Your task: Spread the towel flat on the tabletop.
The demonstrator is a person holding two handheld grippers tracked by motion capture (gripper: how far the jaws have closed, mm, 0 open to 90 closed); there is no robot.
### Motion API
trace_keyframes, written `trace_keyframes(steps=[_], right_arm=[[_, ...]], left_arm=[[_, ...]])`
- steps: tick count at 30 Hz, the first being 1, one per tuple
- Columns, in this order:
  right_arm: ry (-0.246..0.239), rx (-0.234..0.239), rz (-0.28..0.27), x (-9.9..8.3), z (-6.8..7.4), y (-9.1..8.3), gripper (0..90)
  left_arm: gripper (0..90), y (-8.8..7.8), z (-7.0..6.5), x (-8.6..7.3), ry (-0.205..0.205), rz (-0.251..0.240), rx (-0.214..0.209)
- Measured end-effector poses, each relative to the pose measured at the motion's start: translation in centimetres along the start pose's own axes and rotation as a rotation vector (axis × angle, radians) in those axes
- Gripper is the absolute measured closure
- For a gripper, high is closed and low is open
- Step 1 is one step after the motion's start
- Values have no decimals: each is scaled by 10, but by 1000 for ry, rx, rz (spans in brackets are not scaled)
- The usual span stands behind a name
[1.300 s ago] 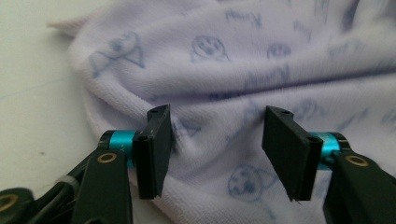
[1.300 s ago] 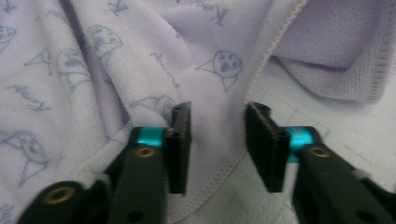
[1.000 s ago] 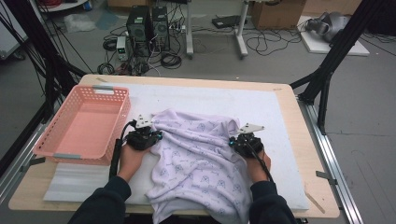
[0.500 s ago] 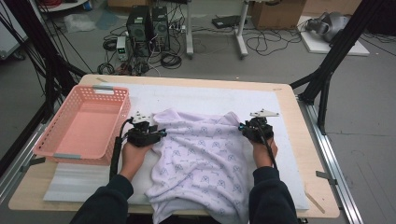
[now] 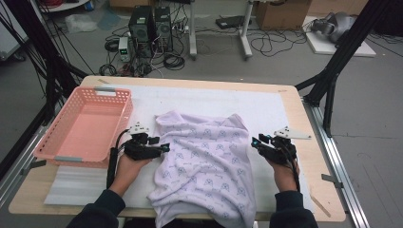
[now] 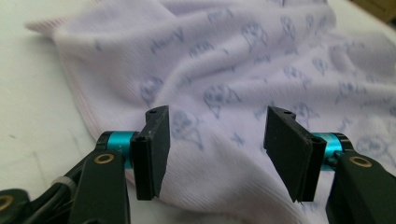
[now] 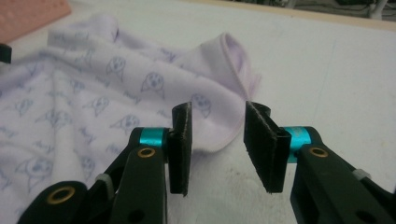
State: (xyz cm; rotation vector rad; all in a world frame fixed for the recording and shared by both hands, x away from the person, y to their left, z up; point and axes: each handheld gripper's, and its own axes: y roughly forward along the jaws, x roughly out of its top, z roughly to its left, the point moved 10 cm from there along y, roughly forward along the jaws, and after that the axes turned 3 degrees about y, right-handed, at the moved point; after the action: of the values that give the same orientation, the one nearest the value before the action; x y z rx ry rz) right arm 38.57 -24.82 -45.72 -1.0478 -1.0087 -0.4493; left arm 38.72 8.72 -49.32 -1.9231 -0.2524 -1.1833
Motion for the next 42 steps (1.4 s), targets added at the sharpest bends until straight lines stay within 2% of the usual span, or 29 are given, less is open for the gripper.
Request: trace_keyframes(steps=[2, 3, 6, 7, 8, 10, 11, 12, 13, 14, 15, 16, 17, 19, 22, 24, 26, 28, 31, 33, 36, 38, 39, 42], right_arm=[[17, 27, 43, -10, 8, 5, 595], [3, 27, 66, -15, 10, 8, 593], [-15, 37, 124, -27, 17, 18, 585], [-30, 36, 141, -30, 18, 21, 581], [-30, 36, 158, -33, 19, 23, 572], [-28, 49, 186, -38, 22, 28, 570], [-37, 48, 203, -41, 23, 30, 574], [-47, 43, 227, -45, 23, 33, 597], [-51, 40, 251, -49, 23, 36, 626], [-56, 37, 240, -48, 23, 37, 739], [-62, 57, 245, -47, 24, 38, 872], [-78, 60, 248, -45, 24, 40, 873], [-107, 43, 246, -44, 22, 42, 875], [-121, -13, 225, -38, 14, 49, 876], [-110, -72, 184, -31, -1, 58, 877], [-91, -110, 156, -26, -10, 63, 876], [-77, -141, 131, -19, -15, 69, 876], [-89, -172, 123, -13, -18, 74, 876], [-78, -182, 131, -11, -21, 79, 874], [-59, -173, 132, -13, -22, 80, 848], [-27, -159, 117, -11, -20, 75, 652], [5, -130, 96, -8, -19, 70, 545], [20, -110, 88, -7, -17, 66, 523], [19, -88, 70, -4, -11, 54, 463]], left_arm=[[409, 5, -2, -9, 26, 38, 14], [405, 7, -3, -13, 38, 57, 20], [412, 9, -4, -16, 84, 43, 54], [430, 8, -4, -17, 111, 44, 74], [492, 7, -3, -18, 138, 46, 98], [722, 5, 0, -18, 144, 45, 112], [825, 5, 2, -18, 124, 41, 104], [841, 4, 4, -17, 97, 40, 97], [847, 4, 9, -16, 85, 27, 122], [851, 4, 14, -13, 79, 15, 149], [854, 4, 20, -11, 50, 2, 164], [854, 4, 25, -9, 26, -1, 171], [854, 5, 31, -6, 16, 1, 183], [854, 8, 40, 2, -16, -8, 201], [854, 14, 48, 16, -50, -31, 198], [853, 20, 53, 25, -66, -66, 207], [853, 27, 57, 29, -85, -77, 217], [852, 31, 59, 31, -90, -76, 221], [809, 32, 58, 33, -73, -88, 213], [614, 30, 58, 33, -75, -90, 205], [441, 23, 55, 33, -75, -86, 178], [415, 18, 50, 32, -68, -92, 133], [406, 15, 47, 32, -56, -95, 118], [377, 6, 36, 29, -45, -113, 56]])
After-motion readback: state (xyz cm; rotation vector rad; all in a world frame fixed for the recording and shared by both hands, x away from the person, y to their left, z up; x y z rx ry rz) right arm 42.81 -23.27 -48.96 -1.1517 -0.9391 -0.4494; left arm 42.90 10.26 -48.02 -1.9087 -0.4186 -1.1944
